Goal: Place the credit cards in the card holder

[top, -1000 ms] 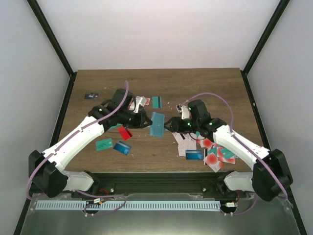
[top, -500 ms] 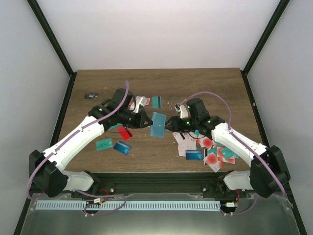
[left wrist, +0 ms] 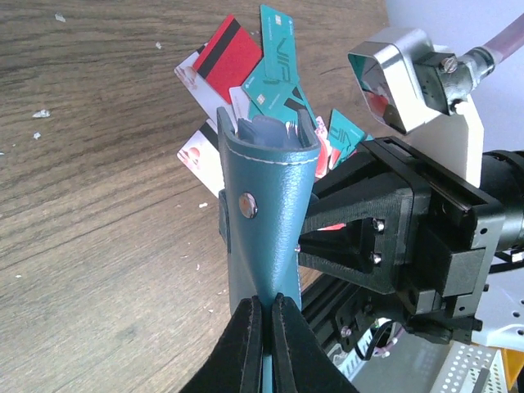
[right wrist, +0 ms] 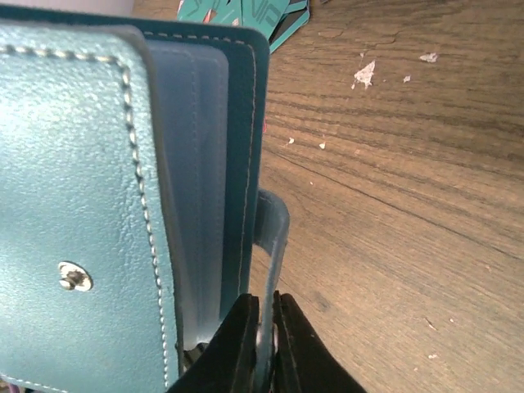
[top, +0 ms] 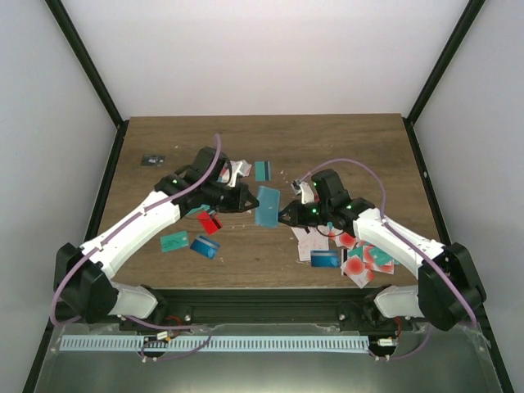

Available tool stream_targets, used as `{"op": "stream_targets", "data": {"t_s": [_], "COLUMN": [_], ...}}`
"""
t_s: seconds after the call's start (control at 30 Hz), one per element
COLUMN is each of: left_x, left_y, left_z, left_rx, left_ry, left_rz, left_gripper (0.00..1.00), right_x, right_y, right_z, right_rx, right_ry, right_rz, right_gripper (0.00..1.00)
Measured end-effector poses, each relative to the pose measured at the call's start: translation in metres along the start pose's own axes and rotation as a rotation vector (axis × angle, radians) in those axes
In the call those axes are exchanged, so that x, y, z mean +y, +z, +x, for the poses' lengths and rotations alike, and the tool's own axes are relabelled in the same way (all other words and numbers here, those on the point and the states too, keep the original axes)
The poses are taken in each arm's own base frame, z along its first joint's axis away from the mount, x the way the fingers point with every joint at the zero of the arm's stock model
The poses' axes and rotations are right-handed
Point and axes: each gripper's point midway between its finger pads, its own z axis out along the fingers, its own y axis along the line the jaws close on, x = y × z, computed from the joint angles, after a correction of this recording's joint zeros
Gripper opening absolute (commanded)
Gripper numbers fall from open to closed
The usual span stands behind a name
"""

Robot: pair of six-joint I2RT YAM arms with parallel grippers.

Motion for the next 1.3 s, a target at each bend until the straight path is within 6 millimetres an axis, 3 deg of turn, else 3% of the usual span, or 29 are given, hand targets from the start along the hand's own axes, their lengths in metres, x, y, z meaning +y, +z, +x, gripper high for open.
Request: {"op": "stream_targets", "data": {"t_s": [0.27, 0.53, 0.7, 0.8, 0.9, 0.97, 1.13, 1.3], "left_x": [0.019, 0.06, 0.09, 0.108, 0.122, 0.13, 0.136, 0.116], "left_y": [0.015, 0.048, 0.073, 0.086, 0.093, 0.092, 0.082, 0.067], "left_z": [0.012, 0.05, 0.071, 0.083, 0.089, 0.089, 0.078, 0.058], "left_rx": [0.016, 0.11, 0.174, 0.214, 0.232, 0.23, 0.203, 0.146], "left_ry": [-0.024, -0.092, -0.132, -0.156, -0.158, -0.143, -0.1, -0.046], "left_rz": [-0.013, -0.05, -0.089, -0.12, -0.164, -0.206, -0.289, -0.274], "left_gripper": [0.04, 0.05, 0.12, 0.27, 0.58, 0.72, 0.84, 0.92], "right_x": [-0.005, -0.043, -0.052, -0.052, -0.054, -0.053, -0.044, -0.026], "right_y": [0.003, 0.021, 0.031, 0.04, 0.046, 0.047, 0.047, 0.045], "right_z": [0.007, 0.054, 0.071, 0.079, 0.087, 0.088, 0.075, 0.054], "right_rx": [0.014, 0.128, 0.18, 0.214, 0.243, 0.247, 0.241, 0.22], "right_ry": [-0.013, 0.084, 0.11, 0.105, 0.107, 0.104, 0.078, 0.017], "right_rz": [-0.003, 0.023, 0.026, 0.023, 0.03, 0.031, 0.028, 0.004], "right_gripper": [0.01, 0.01, 0.01, 0.01, 0.01, 0.01, 0.01, 0.01]}}
